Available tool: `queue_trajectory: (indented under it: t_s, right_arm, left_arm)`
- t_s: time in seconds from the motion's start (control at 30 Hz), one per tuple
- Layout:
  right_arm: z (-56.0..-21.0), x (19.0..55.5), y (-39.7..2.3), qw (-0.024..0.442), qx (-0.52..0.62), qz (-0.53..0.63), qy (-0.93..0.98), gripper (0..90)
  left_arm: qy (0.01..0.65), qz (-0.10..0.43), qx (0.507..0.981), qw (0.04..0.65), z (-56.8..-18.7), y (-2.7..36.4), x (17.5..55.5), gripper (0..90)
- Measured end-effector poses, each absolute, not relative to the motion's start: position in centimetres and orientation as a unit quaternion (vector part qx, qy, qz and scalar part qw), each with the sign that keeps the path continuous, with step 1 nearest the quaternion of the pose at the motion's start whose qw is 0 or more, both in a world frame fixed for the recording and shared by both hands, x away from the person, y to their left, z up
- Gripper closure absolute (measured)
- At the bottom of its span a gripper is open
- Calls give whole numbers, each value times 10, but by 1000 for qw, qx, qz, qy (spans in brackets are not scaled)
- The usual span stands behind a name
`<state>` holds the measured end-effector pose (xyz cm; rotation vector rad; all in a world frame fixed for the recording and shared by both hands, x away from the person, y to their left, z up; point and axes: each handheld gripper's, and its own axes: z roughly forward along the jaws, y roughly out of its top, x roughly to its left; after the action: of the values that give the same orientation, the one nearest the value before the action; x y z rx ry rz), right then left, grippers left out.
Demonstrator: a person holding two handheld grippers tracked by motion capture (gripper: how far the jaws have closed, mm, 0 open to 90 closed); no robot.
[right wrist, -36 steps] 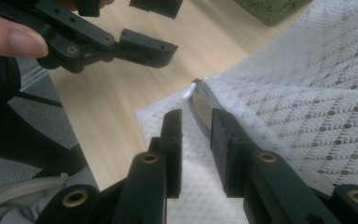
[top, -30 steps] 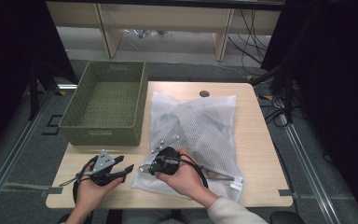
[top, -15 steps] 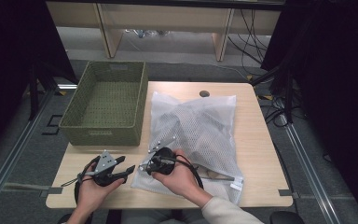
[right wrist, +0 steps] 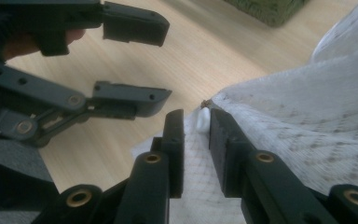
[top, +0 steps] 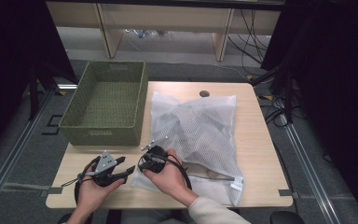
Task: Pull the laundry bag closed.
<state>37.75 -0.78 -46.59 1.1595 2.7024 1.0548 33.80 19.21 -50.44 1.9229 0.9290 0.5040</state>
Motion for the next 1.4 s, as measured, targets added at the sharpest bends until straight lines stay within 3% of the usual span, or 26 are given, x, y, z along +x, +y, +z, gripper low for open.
queue_trajectory:
  t_s: [0.53,1.0,1.4]
  right_arm:
    - [-486,384,-1,20,409,336,848,774]
    - [-490,391,4,-1,412,338,846,855]
    - [-491,392,7,4,412,335,847,866]
  left_arm:
    - [387,196,779,453,-506,192,337,447]
    - [388,199,779,450,-506,193,338,448]
    - [387,197,782,448,-506,193,338,453]
